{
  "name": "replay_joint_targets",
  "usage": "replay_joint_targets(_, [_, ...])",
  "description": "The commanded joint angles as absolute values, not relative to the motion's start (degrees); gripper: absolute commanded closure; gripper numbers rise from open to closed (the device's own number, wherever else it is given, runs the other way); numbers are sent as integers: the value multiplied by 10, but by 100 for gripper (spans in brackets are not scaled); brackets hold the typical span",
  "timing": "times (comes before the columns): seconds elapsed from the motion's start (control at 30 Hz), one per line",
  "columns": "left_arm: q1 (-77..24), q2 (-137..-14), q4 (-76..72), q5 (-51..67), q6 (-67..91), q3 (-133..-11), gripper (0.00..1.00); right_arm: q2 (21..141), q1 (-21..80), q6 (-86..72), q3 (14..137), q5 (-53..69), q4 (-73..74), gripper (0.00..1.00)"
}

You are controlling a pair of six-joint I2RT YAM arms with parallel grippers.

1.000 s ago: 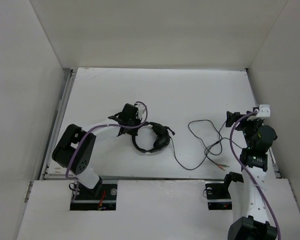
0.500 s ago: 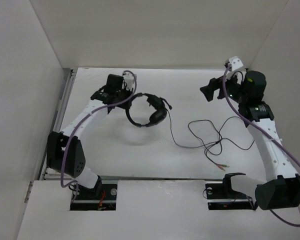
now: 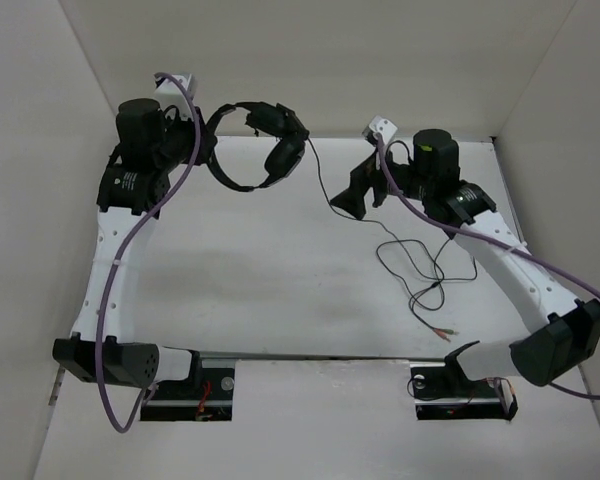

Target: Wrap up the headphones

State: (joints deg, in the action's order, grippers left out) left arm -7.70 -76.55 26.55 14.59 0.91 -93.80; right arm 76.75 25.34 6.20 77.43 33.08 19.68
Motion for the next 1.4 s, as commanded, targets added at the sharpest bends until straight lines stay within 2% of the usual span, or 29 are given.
replay_joint_targets(0.0, [-67, -747, 291, 185, 40, -971, 100, 788, 279, 48, 838, 361, 148, 0])
replay_joint_targets(0.2, [-47, -740, 301, 196, 53, -993, 100, 845, 325, 10, 877, 382, 110, 0])
replay_joint_targets(0.37, [-43, -751, 309, 217, 67, -1045, 100, 867, 346, 9, 845, 374, 69, 0])
replay_joint_targets(0.57, [-32, -765, 307, 238, 99, -1101, 100, 893, 348, 9, 795, 374, 16, 8])
replay_joint_targets(0.8, [0, -766, 293, 263, 144, -1128, 100, 883, 348, 9, 722, 383, -22, 28])
replay_joint_targets(1.07, [42, -769, 267, 286, 192, -1143, 100, 846, 340, 4, 661, 403, -39, 55])
replay_joint_targets(1.13, [54, -771, 260, 289, 204, -1145, 100, 839, 338, 3, 654, 406, -39, 66])
replay_joint_targets(1.2, [65, -773, 254, 291, 214, -1144, 100, 831, 338, 9, 649, 399, -36, 85])
replay_joint_targets(1.23, [69, -774, 252, 292, 217, -1143, 100, 827, 338, 12, 648, 393, -34, 91])
replay_joint_targets(1.27, [71, -775, 252, 288, 217, -1138, 100, 822, 338, 17, 648, 385, -30, 95])
replay_joint_targets(1.37, [66, -775, 248, 264, 209, -1112, 100, 810, 334, 37, 659, 348, -12, 96])
